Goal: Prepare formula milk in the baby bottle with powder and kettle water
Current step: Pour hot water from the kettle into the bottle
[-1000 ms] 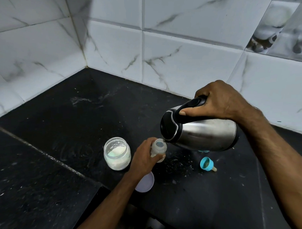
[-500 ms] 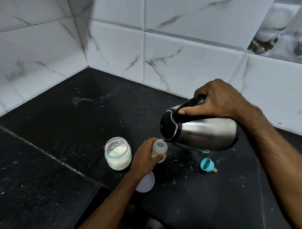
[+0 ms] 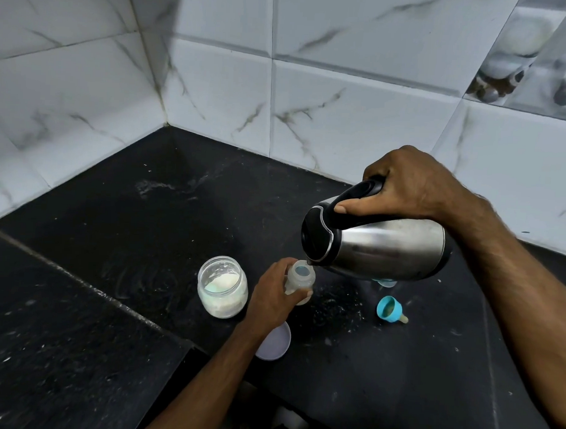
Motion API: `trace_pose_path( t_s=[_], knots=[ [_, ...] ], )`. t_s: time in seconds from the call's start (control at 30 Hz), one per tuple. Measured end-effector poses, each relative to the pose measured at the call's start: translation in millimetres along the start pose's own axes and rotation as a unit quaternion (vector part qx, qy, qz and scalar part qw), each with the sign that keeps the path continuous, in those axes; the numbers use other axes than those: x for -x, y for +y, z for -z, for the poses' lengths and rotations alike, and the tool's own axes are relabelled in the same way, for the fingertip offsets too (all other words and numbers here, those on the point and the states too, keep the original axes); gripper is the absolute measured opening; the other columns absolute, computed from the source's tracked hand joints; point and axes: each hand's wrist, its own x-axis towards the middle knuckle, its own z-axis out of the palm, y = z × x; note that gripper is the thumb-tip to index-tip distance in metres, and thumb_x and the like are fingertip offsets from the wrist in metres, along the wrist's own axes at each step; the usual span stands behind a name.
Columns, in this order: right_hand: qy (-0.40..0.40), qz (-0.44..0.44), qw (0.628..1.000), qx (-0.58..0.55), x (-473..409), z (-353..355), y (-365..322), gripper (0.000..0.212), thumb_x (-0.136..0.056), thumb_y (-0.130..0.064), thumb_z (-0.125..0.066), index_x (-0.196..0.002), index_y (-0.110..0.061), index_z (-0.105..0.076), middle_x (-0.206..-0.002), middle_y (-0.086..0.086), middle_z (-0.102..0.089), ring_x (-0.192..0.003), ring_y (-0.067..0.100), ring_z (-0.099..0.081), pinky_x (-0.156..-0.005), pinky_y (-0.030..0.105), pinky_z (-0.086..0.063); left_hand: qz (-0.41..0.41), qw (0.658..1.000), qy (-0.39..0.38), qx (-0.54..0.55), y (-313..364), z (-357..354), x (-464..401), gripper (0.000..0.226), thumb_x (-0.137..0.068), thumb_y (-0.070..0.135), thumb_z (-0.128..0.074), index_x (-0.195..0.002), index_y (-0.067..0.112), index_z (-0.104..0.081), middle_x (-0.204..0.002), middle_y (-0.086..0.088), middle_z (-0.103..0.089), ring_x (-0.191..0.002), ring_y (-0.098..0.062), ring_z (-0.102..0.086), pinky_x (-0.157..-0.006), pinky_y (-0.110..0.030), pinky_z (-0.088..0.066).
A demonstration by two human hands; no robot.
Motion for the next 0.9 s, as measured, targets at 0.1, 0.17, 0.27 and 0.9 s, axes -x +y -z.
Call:
trace_pose_path(
  t_s=[0.1,0.17,0.27,0.9],
  knots=[
    [-0.001,0.002,1.000,0.006,-0.4,0.7,-1.3,0.080,-0.054,-0.092,-0.050,-0.056,-0.012,-0.061,-0.051,0.009,-0.055,-0.055,0.027,-0.053,-0.052,0.032,-0.036,0.004,1.000,-0.001,0.003,-0.4,0.2,-0.4,0.056,-0.065,0.053,-0.072,-0.117,0.040,-0.056,-0.115,0.015,-0.063,-0.107,-0.002,-0.061,-0.096,-0.039,-0.054],
    [-0.003,0.001,1.000,0.005,-0.4,1.5,-2.9,0.077,-0.055,-0.090,-0.052,-0.055,-0.013,-0.060,-0.050,0.008,-0.055,-0.053,0.025,-0.051,-0.052,0.032,-0.036,0.006,1.000,-0.003,0.001,0.1,0.4,-0.5,0.057,-0.066,0.053,-0.072,-0.118,0.038,-0.056,-0.116,0.014,-0.063,-0.108,-0.002,-0.061,-0.096,-0.039,-0.053],
    [-0.005,-0.004,1.000,0.004,-0.8,2.6,-4.7,0.080,-0.051,-0.093,-0.052,-0.056,-0.013,-0.060,-0.050,0.008,-0.055,-0.055,0.025,-0.052,-0.052,0.036,-0.040,0.006,1.000,-0.004,0.000,0.7,0.4,-0.6,0.056,-0.067,0.049,-0.074,-0.118,0.037,-0.057,-0.117,0.013,-0.063,-0.108,-0.004,-0.061,-0.097,-0.040,-0.053],
    [0.001,0.006,1.000,0.013,0.2,7.4,-5.8,0.084,-0.050,-0.093,-0.045,-0.058,-0.012,-0.062,-0.051,0.008,-0.056,-0.057,0.027,-0.054,-0.052,0.033,-0.037,0.007,1.000,-0.006,-0.004,2.8,1.1,-0.7,0.052,-0.074,0.033,-0.081,-0.121,0.030,-0.059,-0.119,0.011,-0.063,-0.110,-0.007,-0.061,-0.098,-0.042,-0.052]
  ],
)
